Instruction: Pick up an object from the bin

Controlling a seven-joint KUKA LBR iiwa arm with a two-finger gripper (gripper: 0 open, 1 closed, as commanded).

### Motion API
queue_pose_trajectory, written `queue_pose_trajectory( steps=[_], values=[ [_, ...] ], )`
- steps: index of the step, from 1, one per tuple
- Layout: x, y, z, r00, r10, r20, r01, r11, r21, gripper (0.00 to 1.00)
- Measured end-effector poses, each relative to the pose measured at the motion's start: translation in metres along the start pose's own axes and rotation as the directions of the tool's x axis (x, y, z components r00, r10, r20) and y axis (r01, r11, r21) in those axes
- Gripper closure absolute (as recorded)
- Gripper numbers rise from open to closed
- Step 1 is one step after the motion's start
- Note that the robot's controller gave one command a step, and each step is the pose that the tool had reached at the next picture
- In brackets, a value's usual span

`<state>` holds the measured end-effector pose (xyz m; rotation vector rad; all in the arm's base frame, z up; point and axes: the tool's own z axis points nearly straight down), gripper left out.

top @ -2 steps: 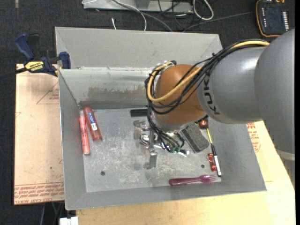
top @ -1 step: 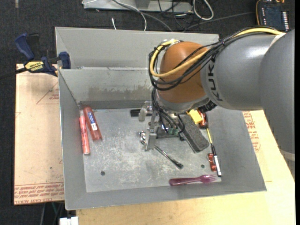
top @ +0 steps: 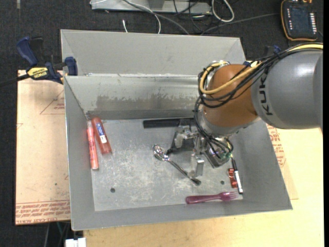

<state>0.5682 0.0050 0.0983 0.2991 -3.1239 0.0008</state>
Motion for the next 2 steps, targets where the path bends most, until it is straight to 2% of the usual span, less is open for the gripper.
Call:
queue_pose_trajectory(
  steps=[1, 2],
  values=[
    [-0.029, 0.011, 0.028, 0.996, 0.092, 0.022, -0.092, 0.996, -0.01, 0.0],
    [-0.051, -0.046, 0.026, 0.974, -0.226, 0.015, 0.226, 0.974, 0.001, 1.0]
  ],
)
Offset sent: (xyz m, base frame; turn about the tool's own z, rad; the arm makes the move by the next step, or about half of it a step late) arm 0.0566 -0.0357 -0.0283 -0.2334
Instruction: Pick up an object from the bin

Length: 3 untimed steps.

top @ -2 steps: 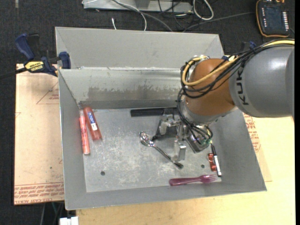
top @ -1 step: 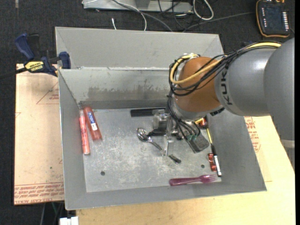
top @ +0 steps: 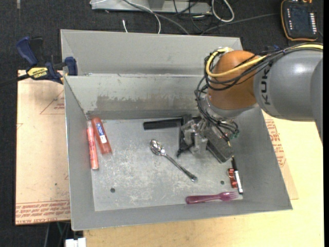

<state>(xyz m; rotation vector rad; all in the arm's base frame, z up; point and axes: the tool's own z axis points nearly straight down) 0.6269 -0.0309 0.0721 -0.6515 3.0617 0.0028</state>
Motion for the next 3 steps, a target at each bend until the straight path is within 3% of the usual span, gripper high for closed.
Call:
queue_pose_trajectory(
  steps=[2, 3],
  values=[
    [0.0, 0.0, -0.004, 1.0, 0.002, 0.002, -0.002, 1.0, -0.001, 1.0],
    [0.002, 0.002, -0.038, 1.0, 0.003, -0.006, -0.003, 1.0, -0.006, 1.0]
  ],
)
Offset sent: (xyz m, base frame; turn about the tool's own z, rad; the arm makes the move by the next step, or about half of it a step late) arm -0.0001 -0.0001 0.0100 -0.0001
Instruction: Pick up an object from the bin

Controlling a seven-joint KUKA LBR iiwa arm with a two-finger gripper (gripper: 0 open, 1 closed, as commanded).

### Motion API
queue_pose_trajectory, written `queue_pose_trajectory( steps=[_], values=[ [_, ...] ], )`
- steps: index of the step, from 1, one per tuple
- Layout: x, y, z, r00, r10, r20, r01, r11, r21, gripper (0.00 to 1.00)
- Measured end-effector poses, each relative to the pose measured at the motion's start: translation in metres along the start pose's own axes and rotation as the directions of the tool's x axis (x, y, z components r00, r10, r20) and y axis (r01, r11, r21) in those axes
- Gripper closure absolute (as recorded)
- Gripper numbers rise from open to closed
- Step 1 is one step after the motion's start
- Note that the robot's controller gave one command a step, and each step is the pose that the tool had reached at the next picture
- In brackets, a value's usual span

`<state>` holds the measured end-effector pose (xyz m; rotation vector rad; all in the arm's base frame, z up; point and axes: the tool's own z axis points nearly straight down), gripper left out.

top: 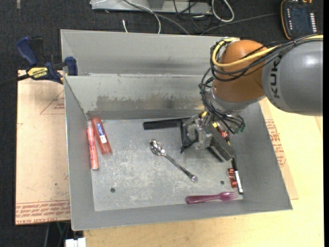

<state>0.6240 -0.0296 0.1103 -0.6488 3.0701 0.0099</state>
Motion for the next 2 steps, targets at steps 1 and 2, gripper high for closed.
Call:
queue_pose_trajectory(
  steps=[1, 2],
  values=[
    [-0.003, -0.001, -0.033, 1.0, 0.0, 0.009, 0.0, 1.0, 0.005, 1.0],
    [-0.004, -0.001, -0.05, 1.0, 0.001, 0.014, -0.001, 1.0, 0.007, 1.0]
  ],
)
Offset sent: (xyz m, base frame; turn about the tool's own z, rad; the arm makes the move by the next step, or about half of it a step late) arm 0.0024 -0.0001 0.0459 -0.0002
